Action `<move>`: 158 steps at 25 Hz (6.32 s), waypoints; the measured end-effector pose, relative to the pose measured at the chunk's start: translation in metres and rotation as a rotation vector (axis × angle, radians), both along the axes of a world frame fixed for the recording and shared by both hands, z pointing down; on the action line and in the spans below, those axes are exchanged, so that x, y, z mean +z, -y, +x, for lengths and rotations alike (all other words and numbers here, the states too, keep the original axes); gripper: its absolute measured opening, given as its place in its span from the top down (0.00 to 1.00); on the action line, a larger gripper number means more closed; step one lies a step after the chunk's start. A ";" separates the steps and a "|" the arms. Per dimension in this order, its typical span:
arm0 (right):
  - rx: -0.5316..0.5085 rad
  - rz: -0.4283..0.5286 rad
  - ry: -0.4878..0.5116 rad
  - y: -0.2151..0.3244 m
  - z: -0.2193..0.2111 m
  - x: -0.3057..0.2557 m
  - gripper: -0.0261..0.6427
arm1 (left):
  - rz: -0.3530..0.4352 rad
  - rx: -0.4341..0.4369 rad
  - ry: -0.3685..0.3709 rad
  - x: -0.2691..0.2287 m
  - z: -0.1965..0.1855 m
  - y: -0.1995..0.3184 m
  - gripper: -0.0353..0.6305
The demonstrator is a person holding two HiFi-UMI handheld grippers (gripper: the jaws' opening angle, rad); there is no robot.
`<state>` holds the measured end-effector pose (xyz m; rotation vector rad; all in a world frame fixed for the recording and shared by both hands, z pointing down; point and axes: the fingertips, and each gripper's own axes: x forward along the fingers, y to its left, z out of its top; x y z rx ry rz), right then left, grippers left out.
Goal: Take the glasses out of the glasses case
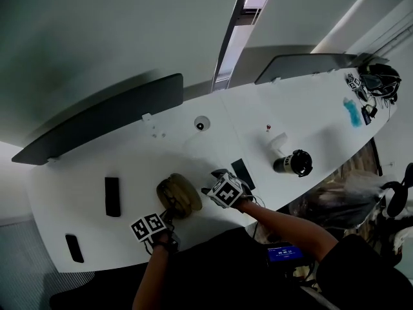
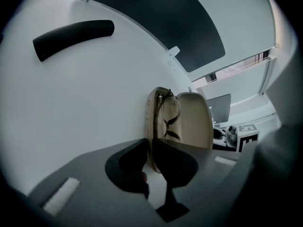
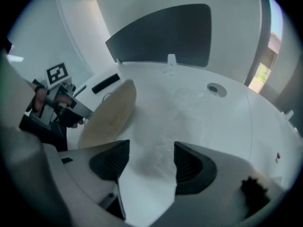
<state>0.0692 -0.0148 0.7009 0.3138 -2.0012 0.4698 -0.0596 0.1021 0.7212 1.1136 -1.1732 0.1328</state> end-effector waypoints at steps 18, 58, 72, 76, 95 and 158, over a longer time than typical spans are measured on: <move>-0.007 0.040 0.289 -0.039 -0.119 -0.128 0.61 | 0.033 -0.053 -0.054 -0.001 0.005 -0.007 0.88; 0.174 0.086 0.273 -0.003 -0.032 -0.096 0.87 | 0.109 0.434 0.079 -0.056 0.031 0.053 0.86; 0.146 0.052 0.267 -0.007 -0.030 -0.087 0.87 | -0.026 0.335 0.085 -0.012 0.013 0.038 0.90; 0.133 0.043 0.263 -0.012 -0.034 -0.085 0.87 | -0.037 0.310 0.066 -0.006 0.009 0.035 0.90; 0.075 0.014 0.259 -0.034 -0.055 -0.078 0.87 | -0.039 0.420 0.133 0.001 0.017 0.041 0.94; 0.010 -0.001 0.221 -0.052 -0.061 -0.073 0.86 | 0.110 0.360 0.041 -0.015 0.010 0.042 0.94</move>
